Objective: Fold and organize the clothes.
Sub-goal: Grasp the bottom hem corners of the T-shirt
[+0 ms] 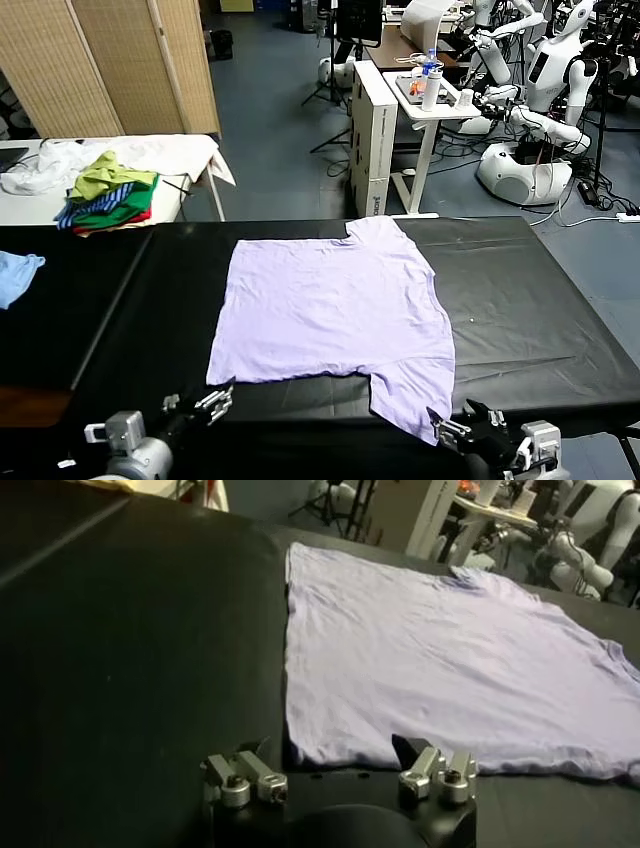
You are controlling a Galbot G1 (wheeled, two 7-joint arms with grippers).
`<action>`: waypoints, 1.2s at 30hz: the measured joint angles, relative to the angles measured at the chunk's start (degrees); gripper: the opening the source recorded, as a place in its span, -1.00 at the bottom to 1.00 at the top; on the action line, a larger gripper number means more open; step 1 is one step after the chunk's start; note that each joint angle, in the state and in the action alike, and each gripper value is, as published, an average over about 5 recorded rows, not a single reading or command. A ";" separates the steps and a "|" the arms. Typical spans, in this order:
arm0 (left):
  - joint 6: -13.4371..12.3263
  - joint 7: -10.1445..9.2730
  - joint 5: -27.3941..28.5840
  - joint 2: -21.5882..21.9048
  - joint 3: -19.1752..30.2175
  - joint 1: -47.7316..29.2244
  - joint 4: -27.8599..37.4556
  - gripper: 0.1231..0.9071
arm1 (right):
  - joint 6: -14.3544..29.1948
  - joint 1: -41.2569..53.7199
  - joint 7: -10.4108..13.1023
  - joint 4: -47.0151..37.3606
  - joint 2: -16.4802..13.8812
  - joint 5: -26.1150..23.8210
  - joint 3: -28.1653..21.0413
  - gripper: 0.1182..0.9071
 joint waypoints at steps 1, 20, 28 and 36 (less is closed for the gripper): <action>0.16 0.05 0.09 -0.05 0.00 -0.12 0.10 1.00 | 0.00 0.05 0.02 -0.03 0.04 -0.10 -0.08 1.00; 0.19 0.00 1.73 -1.59 0.85 -0.19 2.14 -0.12 | 0.11 0.76 -0.13 -1.64 1.22 -3.83 -2.67 -0.02; 0.02 0.08 2.24 -1.75 1.00 0.85 1.73 -0.94 | 0.33 0.13 0.03 -0.83 1.71 -4.15 -2.99 -0.94; -0.08 -0.39 3.10 -1.81 0.10 3.42 -0.76 -0.94 | -0.61 -4.43 0.90 3.92 2.20 -4.85 -0.71 -0.95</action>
